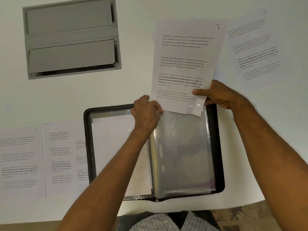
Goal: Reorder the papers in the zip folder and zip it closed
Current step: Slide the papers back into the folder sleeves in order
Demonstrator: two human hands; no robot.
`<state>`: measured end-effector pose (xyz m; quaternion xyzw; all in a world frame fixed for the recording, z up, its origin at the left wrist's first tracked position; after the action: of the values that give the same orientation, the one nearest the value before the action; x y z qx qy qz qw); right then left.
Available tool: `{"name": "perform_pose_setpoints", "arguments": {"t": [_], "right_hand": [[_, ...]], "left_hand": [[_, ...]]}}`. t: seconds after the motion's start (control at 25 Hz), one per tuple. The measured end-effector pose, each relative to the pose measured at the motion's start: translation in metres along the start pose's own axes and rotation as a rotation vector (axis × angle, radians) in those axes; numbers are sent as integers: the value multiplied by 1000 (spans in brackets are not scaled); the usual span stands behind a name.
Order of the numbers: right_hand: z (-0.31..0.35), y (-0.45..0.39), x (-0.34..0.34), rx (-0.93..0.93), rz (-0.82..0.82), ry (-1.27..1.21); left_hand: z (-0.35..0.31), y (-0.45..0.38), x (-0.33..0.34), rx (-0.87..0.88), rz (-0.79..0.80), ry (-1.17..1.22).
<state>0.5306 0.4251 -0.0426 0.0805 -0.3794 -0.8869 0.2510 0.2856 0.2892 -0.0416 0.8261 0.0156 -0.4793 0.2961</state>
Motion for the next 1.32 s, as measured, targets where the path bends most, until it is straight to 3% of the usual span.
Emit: {"name": "perform_pose_setpoints", "arguments": {"t": [0.4, 1.04, 1.32], "right_hand": [[8, 2, 3, 3, 50, 81], [15, -3, 9, 104, 173, 248], [11, -2, 16, 101, 207, 340]], "left_hand": [[2, 3, -16, 82, -79, -10], [16, -12, -5, -7, -5, 193], [25, -18, -1, -8, 12, 168]]}}
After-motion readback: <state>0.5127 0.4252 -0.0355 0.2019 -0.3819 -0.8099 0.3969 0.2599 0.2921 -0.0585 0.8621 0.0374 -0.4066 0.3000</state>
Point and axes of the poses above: each hand's wrist, its own y-axis away from the middle knuckle, its own x-axis out of the palm, z = x × y, the point moved 1 cm from there along -y, towards the middle knuckle, and after that the axes turned 4 degrees about -y, right-handed, at the moved point
